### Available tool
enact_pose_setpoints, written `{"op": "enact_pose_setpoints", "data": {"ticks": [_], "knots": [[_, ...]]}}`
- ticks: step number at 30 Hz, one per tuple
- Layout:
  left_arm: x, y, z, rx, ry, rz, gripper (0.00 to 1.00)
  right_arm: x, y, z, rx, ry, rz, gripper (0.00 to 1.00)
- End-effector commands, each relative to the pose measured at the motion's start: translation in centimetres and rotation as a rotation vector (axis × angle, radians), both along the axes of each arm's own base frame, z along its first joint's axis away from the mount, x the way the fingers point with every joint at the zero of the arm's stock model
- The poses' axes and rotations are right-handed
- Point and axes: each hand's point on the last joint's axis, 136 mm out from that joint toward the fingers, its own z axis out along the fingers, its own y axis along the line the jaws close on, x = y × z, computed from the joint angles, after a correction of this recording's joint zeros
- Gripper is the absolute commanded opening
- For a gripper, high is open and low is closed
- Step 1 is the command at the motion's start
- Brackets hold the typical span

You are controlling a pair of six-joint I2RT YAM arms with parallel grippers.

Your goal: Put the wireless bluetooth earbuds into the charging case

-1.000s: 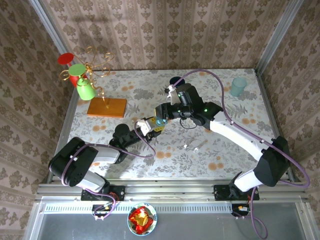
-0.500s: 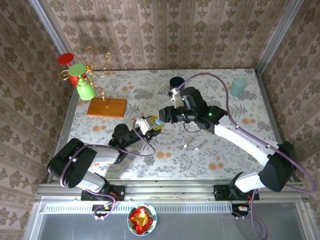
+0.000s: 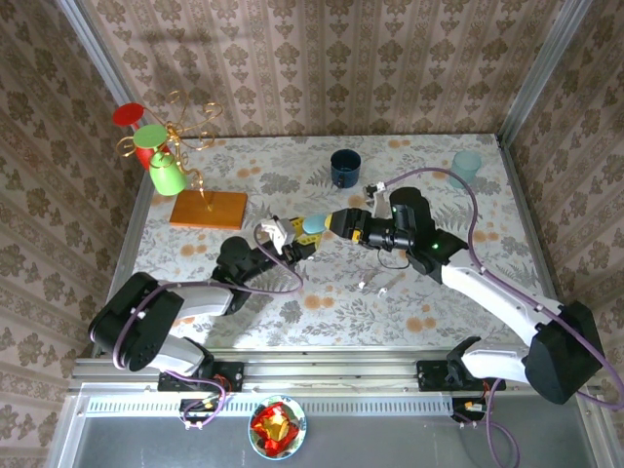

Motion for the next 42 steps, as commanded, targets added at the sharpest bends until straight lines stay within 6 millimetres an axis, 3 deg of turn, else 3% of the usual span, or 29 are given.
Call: {"op": "enact_pose_setpoints", "data": {"ticks": [1, 14, 23, 27, 31, 34, 42], "knots": [[-0.8, -0.4, 3.5, -0.091, -0.014, -0.053, 0.3, -0.8, 1.6, 3.2, 0.194, 0.006, 0.083, 0.71], [-2.1, -0.8, 3.9, -0.088, -0.031, -0.12, 0.3, -0.1, 2.4, 3.1, 0.29, 0.03, 0.112, 0.55], [-2.3, -0.8, 3.8, -0.082, -0.041, -0.125, 0.31, 0.3, 2.0, 1.9, 0.259, 0.045, 0.09, 0.25], [-2.1, -0.7, 3.6, -0.075, -0.05, -0.108, 0.41, 0.6, 1.4, 1.3, 0.239, 0.046, 0.057, 0.2], [-2.1, -0.3, 3.1, -0.058, -0.064, -0.081, 0.68, 1.2, 0.0, 0.3, 0.204, 0.049, -0.002, 0.2], [-1.9, 0.3, 2.2, -0.035, -0.078, -0.038, 0.82, 1.9, -1.5, -1.1, 0.155, 0.05, -0.06, 0.2], [-1.3, 0.4, -2.4, 0.127, -0.007, 0.003, 0.91, 3.9, -7.7, -8.3, 0.039, 0.188, -0.277, 0.19]]}}
